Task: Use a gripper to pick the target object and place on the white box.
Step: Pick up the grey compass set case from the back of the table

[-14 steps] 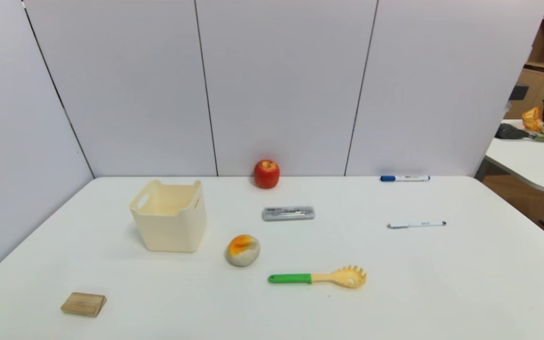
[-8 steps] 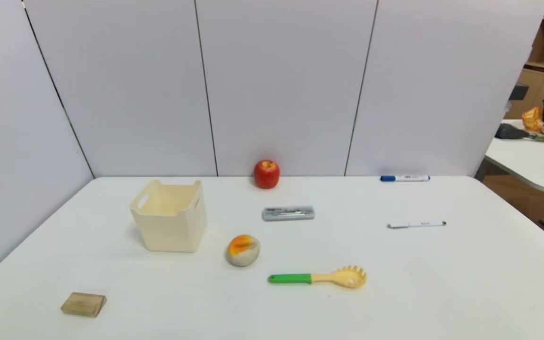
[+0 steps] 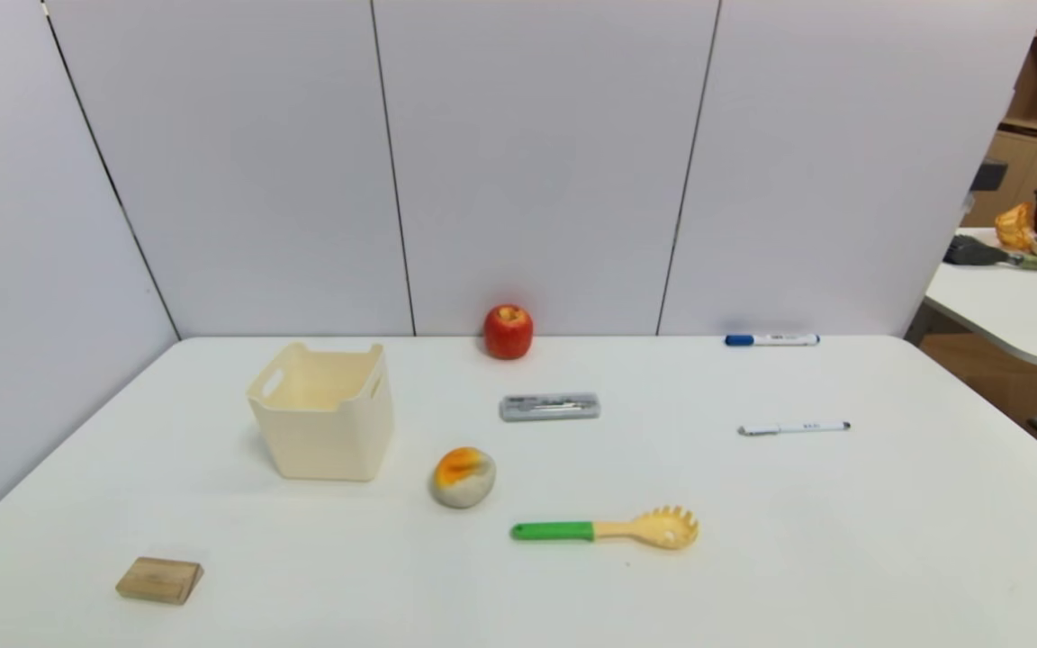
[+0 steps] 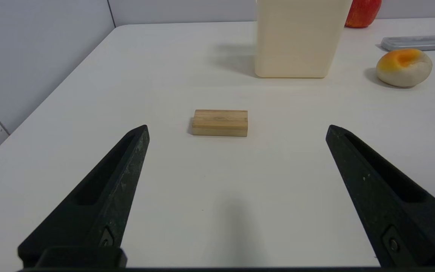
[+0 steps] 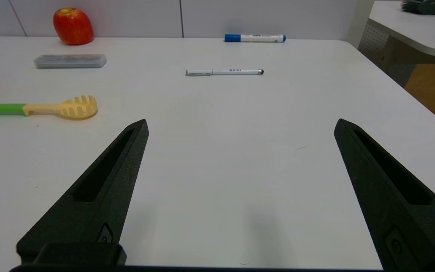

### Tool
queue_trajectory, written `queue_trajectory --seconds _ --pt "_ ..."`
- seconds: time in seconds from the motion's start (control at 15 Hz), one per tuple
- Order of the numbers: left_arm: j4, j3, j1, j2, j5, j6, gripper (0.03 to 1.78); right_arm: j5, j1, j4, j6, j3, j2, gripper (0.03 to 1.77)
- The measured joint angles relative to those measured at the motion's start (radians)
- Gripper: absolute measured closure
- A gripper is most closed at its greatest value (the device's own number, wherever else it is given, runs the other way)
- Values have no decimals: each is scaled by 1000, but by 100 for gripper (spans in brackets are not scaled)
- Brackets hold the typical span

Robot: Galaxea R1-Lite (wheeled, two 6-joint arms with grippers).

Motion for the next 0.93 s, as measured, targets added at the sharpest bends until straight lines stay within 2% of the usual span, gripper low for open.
queue_trajectory --seconds 0.27,0.47,0.73,0.93 --pt "0 0 1 7 10 -10 12 0 0 0 0 0 0 10" --pt "10 -47 4 73 9 20 12 0 0 0 0 0 0 10" --pt "26 -213 9 309 -6 112 12 0 0 0 0 0 0 10" --pt "42 -403 10 558 -45 214 12 0 0 0 -1 0 0 10"
